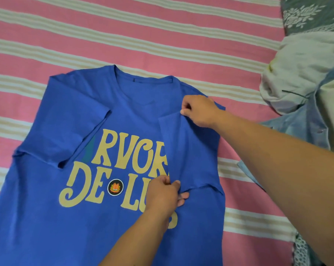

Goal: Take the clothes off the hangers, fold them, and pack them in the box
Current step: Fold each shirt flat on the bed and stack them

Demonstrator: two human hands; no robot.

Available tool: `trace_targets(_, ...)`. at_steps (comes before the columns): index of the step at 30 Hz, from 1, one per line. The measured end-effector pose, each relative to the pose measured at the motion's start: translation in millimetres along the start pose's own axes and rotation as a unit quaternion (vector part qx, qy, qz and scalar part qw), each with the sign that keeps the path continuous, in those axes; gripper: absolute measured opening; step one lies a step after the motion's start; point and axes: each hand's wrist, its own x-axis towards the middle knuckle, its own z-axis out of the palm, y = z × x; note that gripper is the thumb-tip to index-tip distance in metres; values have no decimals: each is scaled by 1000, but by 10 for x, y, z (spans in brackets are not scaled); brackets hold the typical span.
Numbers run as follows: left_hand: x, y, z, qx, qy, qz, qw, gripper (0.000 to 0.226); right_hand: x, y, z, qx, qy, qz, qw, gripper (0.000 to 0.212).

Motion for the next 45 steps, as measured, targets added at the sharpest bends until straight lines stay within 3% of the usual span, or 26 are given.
trace_targets(2, -25, 98, -44, 76, -7, -5, 997, 18, -33, 17, 23, 10, -9, 11, 1000, 15)
trace_targets(3, -24, 184, -91, 177, -12, 8, 984, 27, -45, 42, 16, 26, -16, 15, 999, 18)
trace_targets(5, 45, 417, -222, 424, 47, 82, 901, 44, -71, 121, -64, 41, -19, 27, 999, 25)
trace_targets(6, 92, 566, -267, 498, 105, 147, 848, 43, -94, 185, -128, 26, -17, 33, 999, 26)
trace_targets(7, 146, 742, -297, 508, 151, 212, 821, 38, -118, 267, -198, 1, -16, 42, 999, 25)
trace_targets(10, 481, 1245, -304, 429, 157, 326, 827, 44, -197, 556, -330, -48, -33, 66, 996, 15)
trace_targets(12, 750, 1440, -265, 460, 104, 310, 826, 49, -204, 699, -340, -53, -40, 69, 995, 8)
trace_targets(14, 937, 1492, -269, 490, 71, 271, 826, 35, -164, 739, -331, -67, -29, 63, 995, 13)
trace_targets(17, 1051, 1483, -250, 428, 82, 261, 862, 20, -127, 775, -339, -82, -11, 85, 993, 19)
trace_targets(19, 1066, 1447, -207, 408, 94, 260, 870, 20, -113, 830, -295, -42, 7, 107, 993, 22)
trace_targets(21, 1062, 1435, -151, 432, 124, 264, 854, 19, -98, 851, -241, 13, 40, 130, 991, 25)
trace_targets(25, 1065, 1426, -145, 434, 128, 263, 852, 19, -60, 787, -226, 194, 108, 220, 950, 28)
trace_targets(28, 1070, 1422, -215, 403, 94, 273, 868, 16, -1, 703, -226, 181, 101, 218, 954, 26)
trace_targets(31, 1071, 1416, -262, 389, 71, 279, 875, 13, 81, 666, -207, 77, 86, 192, 974, 17)
trace_targets(34, 1112, 1404, -246, 381, 72, 281, 878, 14, 91, 739, -220, 39, 120, 226, 966, 23)
trace_targets(38, 1176, 1389, -212, 403, 96, 270, 869, 13, 110, 758, -194, 68, 126, 241, 960, 23)
trace_targets(41, 1237, 1518, -149, 459, 122, 248, 844, 25, 25, 822, -168, 159, 160, 208, 952, 18)
trace_targets(45, 1368, 2003, 46, 455, 151, 320, 817, 28, -123, 955, -114, 171, 169, 139, 961, 18)
